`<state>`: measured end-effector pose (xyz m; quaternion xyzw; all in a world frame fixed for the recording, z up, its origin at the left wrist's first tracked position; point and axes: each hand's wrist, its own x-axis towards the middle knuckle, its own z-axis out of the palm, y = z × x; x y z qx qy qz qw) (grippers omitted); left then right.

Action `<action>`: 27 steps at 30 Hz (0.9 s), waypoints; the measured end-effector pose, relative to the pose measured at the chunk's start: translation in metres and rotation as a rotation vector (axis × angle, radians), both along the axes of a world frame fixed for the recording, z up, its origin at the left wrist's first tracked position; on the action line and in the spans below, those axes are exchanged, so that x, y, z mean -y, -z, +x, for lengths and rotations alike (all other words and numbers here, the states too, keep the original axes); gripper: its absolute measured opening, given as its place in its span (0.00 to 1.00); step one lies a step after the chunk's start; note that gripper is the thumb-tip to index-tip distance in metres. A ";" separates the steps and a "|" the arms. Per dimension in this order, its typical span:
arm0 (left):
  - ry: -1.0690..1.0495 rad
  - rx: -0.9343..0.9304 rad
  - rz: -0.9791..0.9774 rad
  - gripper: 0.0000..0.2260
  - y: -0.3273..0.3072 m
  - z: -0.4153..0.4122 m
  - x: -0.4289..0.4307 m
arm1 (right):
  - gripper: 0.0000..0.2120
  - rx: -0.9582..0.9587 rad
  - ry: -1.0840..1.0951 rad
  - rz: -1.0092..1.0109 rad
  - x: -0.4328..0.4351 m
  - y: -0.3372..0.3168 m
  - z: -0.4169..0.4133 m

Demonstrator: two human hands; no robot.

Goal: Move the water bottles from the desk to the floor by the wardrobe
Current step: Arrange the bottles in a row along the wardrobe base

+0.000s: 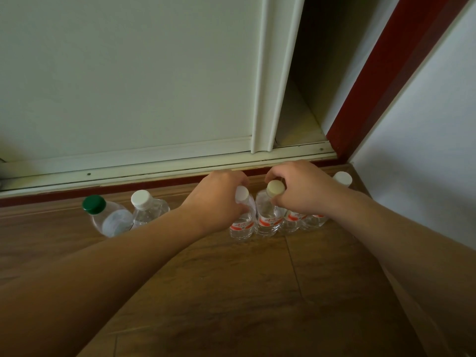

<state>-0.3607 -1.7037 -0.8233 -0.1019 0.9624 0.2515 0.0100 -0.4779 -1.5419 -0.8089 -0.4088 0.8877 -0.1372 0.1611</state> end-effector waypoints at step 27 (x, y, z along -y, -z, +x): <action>0.025 -0.002 -0.020 0.14 0.004 -0.001 0.004 | 0.20 -0.013 -0.006 0.020 0.000 -0.002 0.001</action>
